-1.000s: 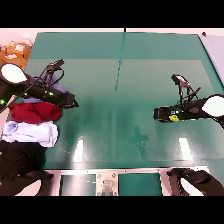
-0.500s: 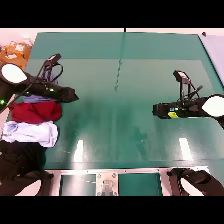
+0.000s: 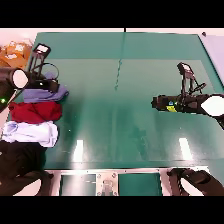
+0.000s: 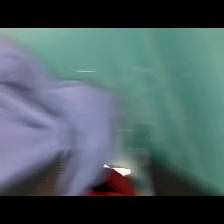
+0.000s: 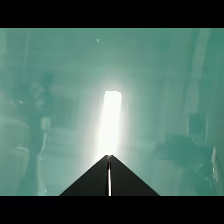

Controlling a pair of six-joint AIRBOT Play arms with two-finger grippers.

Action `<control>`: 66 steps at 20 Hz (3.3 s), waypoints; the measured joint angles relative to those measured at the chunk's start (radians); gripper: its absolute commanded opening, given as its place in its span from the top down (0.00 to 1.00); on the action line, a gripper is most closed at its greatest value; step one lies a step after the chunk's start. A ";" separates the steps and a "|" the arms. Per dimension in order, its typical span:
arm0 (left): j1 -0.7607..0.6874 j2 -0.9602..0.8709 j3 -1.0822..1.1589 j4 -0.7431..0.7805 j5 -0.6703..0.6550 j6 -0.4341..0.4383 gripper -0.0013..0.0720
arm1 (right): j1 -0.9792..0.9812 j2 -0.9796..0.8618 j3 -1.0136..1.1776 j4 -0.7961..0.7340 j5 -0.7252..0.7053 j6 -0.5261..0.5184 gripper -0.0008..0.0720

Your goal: Fold the shirts.

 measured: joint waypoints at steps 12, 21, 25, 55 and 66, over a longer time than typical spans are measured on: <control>0.333 -0.319 0.003 0.041 0.142 -0.160 0.95 | -0.021 -0.001 0.000 0.000 -0.061 0.000 0.76; 0.283 -0.226 0.383 -0.297 -0.129 0.000 0.95 | -0.306 -0.018 0.020 0.000 -0.028 -0.033 0.92; 0.130 -0.119 0.565 -0.461 -0.232 0.026 0.95 | -0.410 -0.021 0.031 0.000 -0.007 -0.085 0.92; -0.261 -0.415 0.059 -0.742 -0.245 -0.162 0.01 | -0.370 -0.602 -0.066 0.605 0.029 -0.541 0.61; -0.191 -0.414 0.025 -0.861 -0.137 -0.005 0.95 | -0.322 -0.733 0.027 0.716 -0.012 -0.669 0.97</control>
